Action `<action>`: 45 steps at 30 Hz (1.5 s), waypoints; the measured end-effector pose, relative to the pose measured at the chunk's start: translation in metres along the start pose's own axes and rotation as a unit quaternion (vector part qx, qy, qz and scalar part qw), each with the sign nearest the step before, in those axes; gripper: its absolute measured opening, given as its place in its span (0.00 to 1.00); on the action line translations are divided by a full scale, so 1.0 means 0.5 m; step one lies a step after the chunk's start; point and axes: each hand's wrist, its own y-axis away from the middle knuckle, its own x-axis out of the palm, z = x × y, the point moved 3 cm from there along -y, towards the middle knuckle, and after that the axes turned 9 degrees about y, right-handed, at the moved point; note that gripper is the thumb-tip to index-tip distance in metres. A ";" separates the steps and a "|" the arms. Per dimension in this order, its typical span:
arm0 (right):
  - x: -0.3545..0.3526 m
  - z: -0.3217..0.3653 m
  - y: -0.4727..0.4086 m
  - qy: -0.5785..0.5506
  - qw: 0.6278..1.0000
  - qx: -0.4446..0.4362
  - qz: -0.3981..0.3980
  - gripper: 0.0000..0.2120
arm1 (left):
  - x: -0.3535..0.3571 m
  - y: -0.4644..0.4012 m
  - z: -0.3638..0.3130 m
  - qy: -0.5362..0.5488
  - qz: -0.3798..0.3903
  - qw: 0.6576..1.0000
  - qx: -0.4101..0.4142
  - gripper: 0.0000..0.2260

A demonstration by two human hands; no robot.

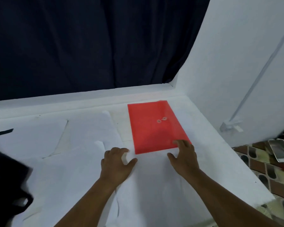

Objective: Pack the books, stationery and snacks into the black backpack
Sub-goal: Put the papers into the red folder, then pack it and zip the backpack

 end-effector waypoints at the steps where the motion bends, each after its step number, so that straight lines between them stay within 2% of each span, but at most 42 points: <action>1: -0.003 -0.019 -0.016 0.011 1.000 0.003 -0.003 0.27 | 0.012 -0.008 -0.014 -0.004 0.000 1.000 0.007 0.24; 5: -0.013 -0.093 -0.074 0.045 0.997 0.058 -0.009 0.33 | 0.061 -0.042 -0.049 -0.043 0.030 0.997 0.049 0.31; 8: -0.015 -0.137 -0.099 0.068 0.992 0.107 0.012 0.38 | 0.093 -0.072 -0.057 -0.081 0.054 0.992 0.080 0.31; 11: -0.016 -0.154 -0.112 0.091 0.990 0.103 0.019 0.41 | 0.110 -0.091 -0.057 -0.100 0.061 0.988 0.097 0.30; 15: -0.017 -0.157 -0.110 0.087 0.992 0.088 0.007 0.39 | 0.112 -0.103 -0.051 -0.122 0.028 0.985 0.116 0.26; 18: -0.026 -0.160 -0.105 0.054 0.995 0.088 0.002 0.36 | 0.104 -0.104 -0.056 -0.139 -0.004 0.976 0.166 0.22; 20: -0.034 -0.166 -0.105 0.026 0.995 0.093 0.008 0.36 | 0.085 -0.106 -0.061 -0.111 -0.032 0.976 0.182 0.20; 23: -0.043 -0.173 -0.105 -0.064 0.993 0.103 -0.006 0.37 | 0.036 -0.122 -0.053 -0.039 -0.089 0.984 0.150 0.16; 26: -0.055 -0.172 -0.103 -0.182 0.972 0.146 -0.027 0.40 | -0.013 -0.139 -0.031 -0.004 -0.140 0.978 0.154 0.06; 29: -0.061 -0.168 -0.100 -0.287 0.932 0.221 -0.004 0.33 | -0.047 -0.152 -0.002 -0.013 -0.146 0.976 0.160 0.05; 32: -0.068 -0.158 -0.089 -0.358 0.893 0.271 0.023 0.13 | -0.059 -0.152 0.029 -0.020 -0.118 0.982 0.149 0.06; 34: -0.076 -0.142 -0.070 -0.374 0.883 0.281 0.048 0.04 | -0.065 -0.144 0.051 0.004 -0.115 0.985 0.125 0.07; 39: -0.075 -0.085 -0.002 -0.332 0.901 0.261 0.099 0.03 | -0.059 -0.123 0.086 0.074 -0.116 0.982 0.126 0.07; 41: -0.061 -0.059 0.028 -0.281 0.924 0.239 0.099 0.04 | -0.050 -0.120 0.089 0.093 -0.053 0.988 0.115 0.11; 42: -0.054 -0.048 0.042 -0.255 0.935 0.226 0.095 0.04 | -0.043 -0.114 0.091 0.087 -0.009 0.992 0.088 0.15; 43: -0.049 -0.035 0.058 -0.231 0.945 0.213 0.089 0.04 | -0.039 -0.107 0.095 0.059 -0.002 0.995 0.079 0.19; 45: -0.041 -0.015 0.085 -0.193 0.957 0.205 0.075 0.05 | -0.038 -0.092 0.104 -0.035 -0.039 0.994 0.092 0.26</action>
